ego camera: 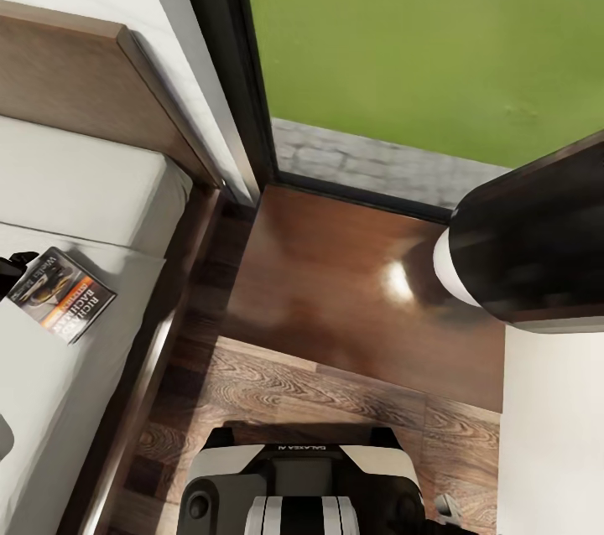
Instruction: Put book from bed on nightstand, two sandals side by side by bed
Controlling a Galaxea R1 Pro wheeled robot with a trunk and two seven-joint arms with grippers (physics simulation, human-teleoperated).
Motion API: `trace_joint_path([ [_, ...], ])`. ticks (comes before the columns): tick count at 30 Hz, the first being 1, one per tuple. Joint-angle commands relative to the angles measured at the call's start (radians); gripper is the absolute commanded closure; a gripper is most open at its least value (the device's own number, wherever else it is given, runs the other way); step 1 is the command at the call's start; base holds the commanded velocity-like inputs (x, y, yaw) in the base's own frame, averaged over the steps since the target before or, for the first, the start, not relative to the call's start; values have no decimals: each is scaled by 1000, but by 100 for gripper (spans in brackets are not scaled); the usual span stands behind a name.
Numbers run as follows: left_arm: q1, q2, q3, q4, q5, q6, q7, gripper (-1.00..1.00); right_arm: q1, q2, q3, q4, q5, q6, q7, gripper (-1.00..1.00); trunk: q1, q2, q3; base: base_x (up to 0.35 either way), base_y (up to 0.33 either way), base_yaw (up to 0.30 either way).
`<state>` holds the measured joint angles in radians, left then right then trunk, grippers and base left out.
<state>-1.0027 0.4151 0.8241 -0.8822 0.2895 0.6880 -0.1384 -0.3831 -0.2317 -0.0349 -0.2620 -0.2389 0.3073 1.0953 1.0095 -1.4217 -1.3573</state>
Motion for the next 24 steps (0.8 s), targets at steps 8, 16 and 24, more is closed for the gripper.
trace_joint_path([
  [8,-1,-1,3,8,19,12,-4,-100,0,0,-3,0,-2,10,3,-100,0,0,0,0,0,0],
  [16,-1,-1,4,8,19,12,-4,-100,0,0,-3,0,-2,10,4,-100,-7,14,6,0,0,0],
  [24,-1,0,4,8,18,12,-4,-100,0,0,-3,0,-2,10,3,-100,-38,70,31,0,0,0],
])
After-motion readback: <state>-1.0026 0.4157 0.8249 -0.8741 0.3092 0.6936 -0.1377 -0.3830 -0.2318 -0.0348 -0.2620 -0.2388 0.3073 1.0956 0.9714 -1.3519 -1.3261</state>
